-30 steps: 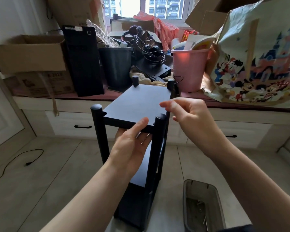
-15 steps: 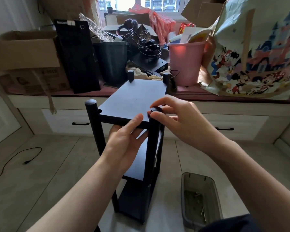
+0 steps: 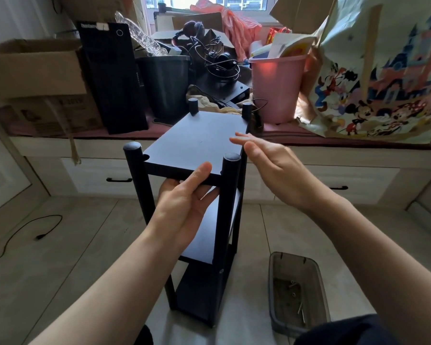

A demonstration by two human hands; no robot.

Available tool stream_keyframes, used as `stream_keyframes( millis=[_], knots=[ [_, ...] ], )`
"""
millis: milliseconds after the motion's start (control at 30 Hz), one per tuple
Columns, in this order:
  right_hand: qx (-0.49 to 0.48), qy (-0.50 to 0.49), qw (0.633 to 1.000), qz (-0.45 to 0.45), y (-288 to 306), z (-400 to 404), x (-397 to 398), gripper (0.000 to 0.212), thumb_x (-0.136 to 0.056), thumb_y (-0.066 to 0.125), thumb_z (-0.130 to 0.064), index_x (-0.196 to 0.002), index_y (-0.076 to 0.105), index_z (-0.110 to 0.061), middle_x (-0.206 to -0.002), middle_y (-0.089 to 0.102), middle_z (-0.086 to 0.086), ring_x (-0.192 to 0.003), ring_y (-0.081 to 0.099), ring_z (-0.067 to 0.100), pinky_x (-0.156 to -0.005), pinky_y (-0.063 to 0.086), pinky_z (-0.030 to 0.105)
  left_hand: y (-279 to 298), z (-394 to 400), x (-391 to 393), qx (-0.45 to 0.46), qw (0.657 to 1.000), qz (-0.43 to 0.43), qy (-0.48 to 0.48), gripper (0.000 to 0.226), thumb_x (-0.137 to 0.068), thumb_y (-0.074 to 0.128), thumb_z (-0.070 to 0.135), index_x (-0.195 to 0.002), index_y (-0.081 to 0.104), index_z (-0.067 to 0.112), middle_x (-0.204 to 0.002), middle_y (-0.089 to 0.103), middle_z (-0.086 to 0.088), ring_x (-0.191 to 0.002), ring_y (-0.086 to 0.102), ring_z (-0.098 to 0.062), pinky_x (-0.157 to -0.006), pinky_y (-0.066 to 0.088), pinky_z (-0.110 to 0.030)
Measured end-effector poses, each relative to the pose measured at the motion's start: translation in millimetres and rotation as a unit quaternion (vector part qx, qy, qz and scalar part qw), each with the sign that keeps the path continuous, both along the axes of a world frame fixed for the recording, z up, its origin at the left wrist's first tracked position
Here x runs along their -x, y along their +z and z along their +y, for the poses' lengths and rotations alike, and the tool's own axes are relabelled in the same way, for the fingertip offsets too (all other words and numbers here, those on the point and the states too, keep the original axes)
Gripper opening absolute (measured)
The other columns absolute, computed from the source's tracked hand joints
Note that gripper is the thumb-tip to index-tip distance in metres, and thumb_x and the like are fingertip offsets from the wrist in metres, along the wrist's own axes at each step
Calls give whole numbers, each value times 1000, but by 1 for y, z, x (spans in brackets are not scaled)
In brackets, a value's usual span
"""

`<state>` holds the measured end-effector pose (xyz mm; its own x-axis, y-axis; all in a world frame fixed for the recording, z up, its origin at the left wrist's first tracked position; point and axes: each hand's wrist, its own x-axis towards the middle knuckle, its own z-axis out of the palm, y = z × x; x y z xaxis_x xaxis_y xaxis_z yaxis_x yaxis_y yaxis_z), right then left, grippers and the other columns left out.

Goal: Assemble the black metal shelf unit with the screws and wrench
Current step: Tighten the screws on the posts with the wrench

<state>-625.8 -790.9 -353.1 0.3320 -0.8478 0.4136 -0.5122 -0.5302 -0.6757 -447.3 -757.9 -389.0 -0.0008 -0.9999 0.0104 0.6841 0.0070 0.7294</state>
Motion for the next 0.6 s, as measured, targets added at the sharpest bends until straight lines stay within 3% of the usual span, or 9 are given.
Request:
stream_keyframes(
  millis=[67, 133, 167, 233, 267, 300, 433, 600],
  knots=[
    [-21, -41, 999, 6, -10, -12, -3, 37, -105, 39, -27, -136, 58, -19, -148, 47, -6, -138, 37, 3, -112, 25, 17, -2, 0, 0, 8, 1000, -6, -4, 49, -79, 70, 13, -124, 58, -2, -116, 65, -24, -109, 68, -35, -94, 57, -45],
    [-80, -117, 986, -88, -17, -29, -7, 32, -103, 44, -30, -124, 63, -16, -135, 59, 1, -120, 54, 10, -105, 38, 22, -2, 0, -1, 5, 1000, -6, -3, 44, -76, 72, 14, -116, 58, 1, -107, 62, -22, -100, 71, -33, -92, 58, -43],
    [-167, -136, 958, -190, -14, -38, -11, 28, -102, 48, -34, -113, 63, -14, -126, 63, 7, -109, 62, 20, -99, 49, 33, -3, 0, -1, 2, 1000, -4, -2, 45, -75, 73, 14, -116, 58, 1, -107, 60, -22, -97, 71, -32, -91, 59, -43],
    [-353, -102, 848, -382, -6, -55, -21, 28, -99, 54, -37, -107, 57, -10, -113, 63, 21, -83, 70, 35, -69, 61, 42, -2, 0, 0, 0, 1000, -3, 0, 49, -74, 73, 14, -119, 59, 0, -110, 61, -23, -96, 72, -32, -91, 59, -42],
    [-392, -79, 814, -423, -2, -63, -25, 32, -98, 56, -36, -112, 56, -7, -106, 65, 23, -76, 71, 35, -59, 60, 41, -3, -1, 0, 1, 1000, -1, 1, 51, -74, 73, 14, -121, 59, -1, -110, 62, -23, -97, 72, -32, -90, 59, -42],
    [-397, -66, 803, -440, 1, -72, -31, 36, -98, 59, -32, -119, 56, -3, -101, 68, 21, -74, 71, 34, -55, 59, 39, -3, -1, 0, 3, 1000, 1, 2, 53, -74, 73, 13, -123, 60, -1, -109, 65, -22, -97, 72, -32, -88, 59, -41],
    [-355, -119, 820, -434, 10, -97, -53, 31, -96, 61, -13, -122, 55, 1, -84, 66, 12, -62, 66, 24, -40, 53, 30, -4, -1, 0, 9, 1000, 13, -2, 52, -76, 71, 13, -125, 61, -2, -113, 72, -19, -104, 72, -33, -84, 60, -36],
    [-380, -131, 812, -423, 9, -107, -52, 15, -97, 53, -5, -111, 58, -4, -83, 65, 11, -64, 63, 23, -38, 51, 26, -4, 0, 1, 12, 1000, 24, -4, 58, -78, 68, 12, -133, 57, -2, -126, 66, -24, -112, 69, -35, -89, 59, -37]
  ],
)
